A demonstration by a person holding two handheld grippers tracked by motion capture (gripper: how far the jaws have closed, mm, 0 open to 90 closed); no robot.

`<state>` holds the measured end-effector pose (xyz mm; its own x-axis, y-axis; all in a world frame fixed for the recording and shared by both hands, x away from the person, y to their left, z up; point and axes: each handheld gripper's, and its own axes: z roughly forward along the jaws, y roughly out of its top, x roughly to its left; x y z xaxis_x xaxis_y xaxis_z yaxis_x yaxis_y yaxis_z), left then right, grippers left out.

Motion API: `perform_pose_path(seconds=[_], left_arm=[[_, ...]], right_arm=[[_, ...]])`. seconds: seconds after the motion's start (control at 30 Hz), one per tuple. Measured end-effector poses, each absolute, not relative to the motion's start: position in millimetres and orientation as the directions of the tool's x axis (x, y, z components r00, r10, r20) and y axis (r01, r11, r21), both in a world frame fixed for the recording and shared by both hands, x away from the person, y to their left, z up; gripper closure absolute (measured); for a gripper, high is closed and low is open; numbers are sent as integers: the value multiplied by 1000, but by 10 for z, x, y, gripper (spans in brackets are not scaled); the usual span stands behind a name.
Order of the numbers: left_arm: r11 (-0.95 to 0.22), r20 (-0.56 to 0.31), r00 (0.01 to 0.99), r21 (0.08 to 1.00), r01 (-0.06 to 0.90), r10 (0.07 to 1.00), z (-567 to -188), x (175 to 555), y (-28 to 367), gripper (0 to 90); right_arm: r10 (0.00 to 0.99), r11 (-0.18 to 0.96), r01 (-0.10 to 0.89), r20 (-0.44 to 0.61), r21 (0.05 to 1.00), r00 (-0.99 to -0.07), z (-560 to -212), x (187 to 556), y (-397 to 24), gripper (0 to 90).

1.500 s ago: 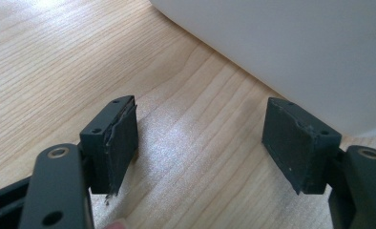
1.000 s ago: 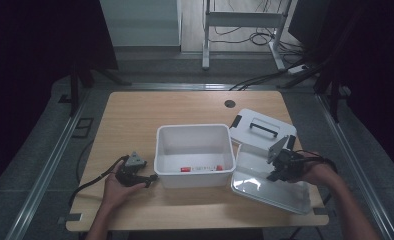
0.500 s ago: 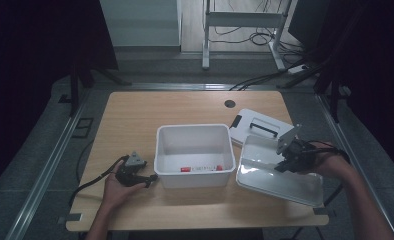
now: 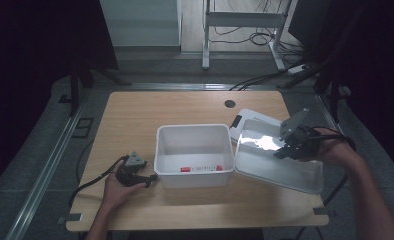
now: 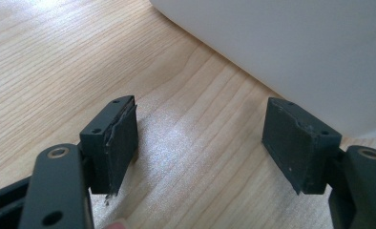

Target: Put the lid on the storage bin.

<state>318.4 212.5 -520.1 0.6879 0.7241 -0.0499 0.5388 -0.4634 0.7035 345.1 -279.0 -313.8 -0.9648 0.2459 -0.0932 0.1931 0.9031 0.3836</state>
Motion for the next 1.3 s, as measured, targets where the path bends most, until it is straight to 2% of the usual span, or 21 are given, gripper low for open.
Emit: perform_pose_path(seconds=[0.63,1.3], left_arm=[[-469,-47,693,703,535,720,-5200,3188,2130,280],[-469,-47,693,703,534,719,-5200,3190,2131,281]], right_arm=[[141,905,89,-96,416,-985,-3171,3807,-2089,889],[101,905,57,-82,421,-992,-3255,3949,-1819,888]])
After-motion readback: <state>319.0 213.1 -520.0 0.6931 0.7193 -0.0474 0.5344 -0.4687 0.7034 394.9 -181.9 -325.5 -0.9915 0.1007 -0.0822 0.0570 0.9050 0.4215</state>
